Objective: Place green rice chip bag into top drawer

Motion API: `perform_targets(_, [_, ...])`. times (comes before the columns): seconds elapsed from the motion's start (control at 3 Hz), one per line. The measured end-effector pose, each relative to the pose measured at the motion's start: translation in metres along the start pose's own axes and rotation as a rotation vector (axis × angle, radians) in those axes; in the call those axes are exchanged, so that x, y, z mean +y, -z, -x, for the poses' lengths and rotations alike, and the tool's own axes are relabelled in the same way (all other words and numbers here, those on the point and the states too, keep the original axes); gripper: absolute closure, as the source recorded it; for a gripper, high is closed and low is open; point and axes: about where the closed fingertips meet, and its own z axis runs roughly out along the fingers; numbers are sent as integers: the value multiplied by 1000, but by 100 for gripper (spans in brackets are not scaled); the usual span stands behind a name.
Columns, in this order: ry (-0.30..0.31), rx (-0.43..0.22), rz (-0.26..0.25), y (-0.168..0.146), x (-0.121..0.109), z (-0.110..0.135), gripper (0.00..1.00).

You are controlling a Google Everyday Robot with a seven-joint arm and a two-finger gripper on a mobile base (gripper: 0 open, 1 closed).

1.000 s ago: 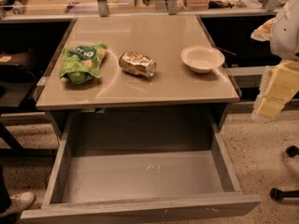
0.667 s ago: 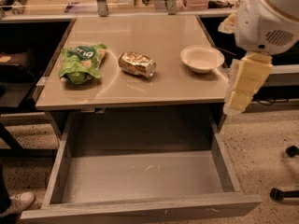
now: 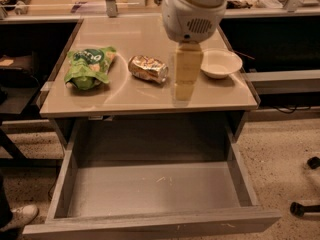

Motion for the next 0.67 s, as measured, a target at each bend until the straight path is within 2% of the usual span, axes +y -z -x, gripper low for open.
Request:
perform_targets(0.33, [14,-9,-11,1,-3,9,0])
perform_targets(0.67, [10,-43,-33,-9,-16,20,0])
